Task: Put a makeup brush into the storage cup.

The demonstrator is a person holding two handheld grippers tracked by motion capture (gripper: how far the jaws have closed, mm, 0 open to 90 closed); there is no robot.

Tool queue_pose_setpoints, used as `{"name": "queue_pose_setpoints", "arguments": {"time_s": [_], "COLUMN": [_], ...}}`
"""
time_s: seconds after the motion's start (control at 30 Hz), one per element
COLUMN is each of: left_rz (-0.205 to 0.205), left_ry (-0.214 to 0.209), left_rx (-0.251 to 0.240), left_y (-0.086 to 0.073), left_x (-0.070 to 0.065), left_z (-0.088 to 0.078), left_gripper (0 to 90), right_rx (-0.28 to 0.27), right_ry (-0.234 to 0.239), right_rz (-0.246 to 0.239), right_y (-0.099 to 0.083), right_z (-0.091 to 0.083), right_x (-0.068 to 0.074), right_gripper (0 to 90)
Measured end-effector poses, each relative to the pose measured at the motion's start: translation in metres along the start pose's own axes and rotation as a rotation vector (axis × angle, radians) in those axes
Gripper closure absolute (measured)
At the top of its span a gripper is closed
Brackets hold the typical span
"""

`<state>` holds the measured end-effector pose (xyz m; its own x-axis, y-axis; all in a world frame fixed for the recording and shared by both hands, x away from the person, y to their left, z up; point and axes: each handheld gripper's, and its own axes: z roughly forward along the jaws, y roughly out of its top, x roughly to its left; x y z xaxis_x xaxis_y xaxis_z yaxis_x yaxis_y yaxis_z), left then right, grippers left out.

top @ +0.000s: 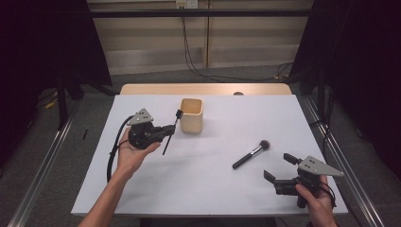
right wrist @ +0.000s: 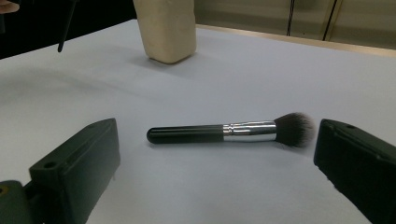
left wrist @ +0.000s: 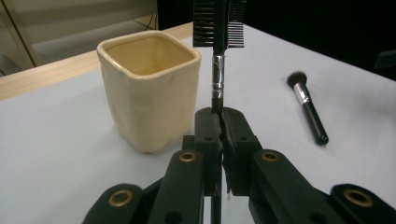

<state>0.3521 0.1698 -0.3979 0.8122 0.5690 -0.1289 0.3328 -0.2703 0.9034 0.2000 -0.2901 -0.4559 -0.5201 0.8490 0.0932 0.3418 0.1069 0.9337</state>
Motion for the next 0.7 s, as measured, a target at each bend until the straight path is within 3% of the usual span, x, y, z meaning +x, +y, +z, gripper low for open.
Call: {"name": "queue_pose_setpoints", "arguments": {"time_s": [0.1, 0.17, 0.23, 0.47, 0.7], "left_rz": [0.004, -0.004, -0.007, -0.004, 0.011], "left_ry": [0.021, -0.007, -0.002, 0.022, 0.009], "left_rx": [-0.043, -0.079, -0.094, -0.121, -0.139], "left_y": [0.001, 0.004, 0.006, 0.009, 0.019], "left_x": [-0.004, -0.009, -0.011, -0.007, -0.006], "left_z": [-0.003, -0.006, -0.007, -0.010, -0.006], "left_gripper": [85.8, 85.8, 85.8, 85.8, 85.8], "right_rx": [-0.002, -0.009, -0.009, -0.008, -0.009], "right_ry": [-0.001, -0.002, -0.004, -0.004, -0.003], "right_rz": [0.003, 0.007, 0.011, 0.012, 0.014], "right_y": [0.000, 0.000, 0.000, 0.000, 0.000], "right_z": [0.000, 0.000, 0.000, 0.000, 0.001], "right_x": [0.000, 0.000, 0.000, 0.000, 0.000], "right_gripper": [0.1, 0.1, 0.1, 0.1, 0.1]}}
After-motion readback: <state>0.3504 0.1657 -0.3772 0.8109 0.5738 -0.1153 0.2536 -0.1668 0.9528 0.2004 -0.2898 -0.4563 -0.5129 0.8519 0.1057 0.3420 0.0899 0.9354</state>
